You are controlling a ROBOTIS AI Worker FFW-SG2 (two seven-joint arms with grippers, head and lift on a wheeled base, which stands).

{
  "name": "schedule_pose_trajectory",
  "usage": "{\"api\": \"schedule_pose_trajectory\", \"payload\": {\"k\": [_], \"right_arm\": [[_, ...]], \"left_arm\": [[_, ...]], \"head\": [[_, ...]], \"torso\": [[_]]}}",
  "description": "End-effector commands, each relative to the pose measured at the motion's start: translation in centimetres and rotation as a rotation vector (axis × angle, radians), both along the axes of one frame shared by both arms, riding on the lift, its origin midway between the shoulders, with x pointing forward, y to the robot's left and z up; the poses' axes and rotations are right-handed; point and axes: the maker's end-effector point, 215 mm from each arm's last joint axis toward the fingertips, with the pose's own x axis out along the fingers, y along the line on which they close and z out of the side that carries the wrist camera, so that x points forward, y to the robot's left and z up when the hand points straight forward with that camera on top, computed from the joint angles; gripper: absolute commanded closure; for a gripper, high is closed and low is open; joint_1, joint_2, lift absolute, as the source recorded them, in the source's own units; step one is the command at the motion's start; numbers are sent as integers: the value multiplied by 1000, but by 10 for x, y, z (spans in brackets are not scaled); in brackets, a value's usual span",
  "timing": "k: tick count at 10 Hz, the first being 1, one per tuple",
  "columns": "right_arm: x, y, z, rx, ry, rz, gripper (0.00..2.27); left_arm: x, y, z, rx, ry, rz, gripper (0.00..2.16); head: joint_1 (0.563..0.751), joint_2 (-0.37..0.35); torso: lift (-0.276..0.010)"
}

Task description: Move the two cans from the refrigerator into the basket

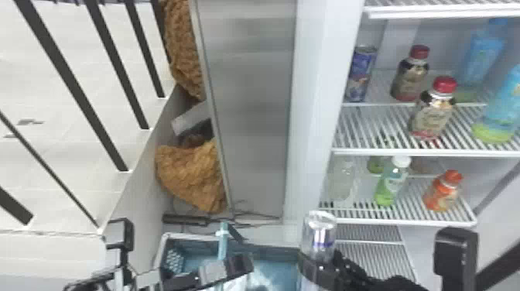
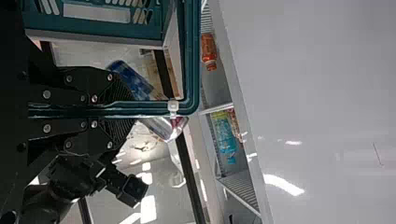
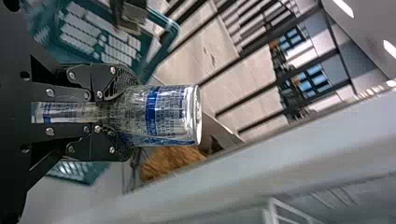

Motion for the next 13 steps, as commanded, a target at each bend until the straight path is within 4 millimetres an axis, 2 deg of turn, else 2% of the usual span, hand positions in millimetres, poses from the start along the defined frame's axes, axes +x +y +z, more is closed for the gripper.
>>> {"api": "schedule_pose_trajectory", "payload": {"k": [1, 5, 6, 7, 10, 11, 12, 13], "right_arm": [[-4, 5, -17, 17, 48, 35, 1283], [-9, 18, -51, 91, 148, 125, 1283], [-9, 25, -54, 131, 165, 148, 1283], [-15, 40, -51, 203, 186, 177, 1283], [-19, 54, -48, 260, 203, 215, 1268], [-22, 62, -49, 282, 217, 241, 1006], [-24, 67, -51, 300, 229, 258, 544], [-20, 69, -48, 320, 212, 261, 180]], "left_arm": [[1, 0, 1, -1, -2, 1, 1191], [1, 0, 1, -3, -3, 0, 1191], [1, 0, 1, -3, -3, 0, 1191], [1, -1, 1, -3, -3, -2, 1191], [1, -2, 1, -5, -3, -1, 1191], [1, -1, 1, -5, 0, -1, 1191], [1, -2, 2, -5, -5, -3, 1191], [1, -2, 2, -4, -4, -3, 1191]], "head": [[695, 78], [695, 109], [695, 117], [695, 121], [695, 165], [695, 176], [695, 190], [695, 205]], "torso": [[-31], [-31], [-31], [-31], [-31], [-31], [-31], [-31]]}}
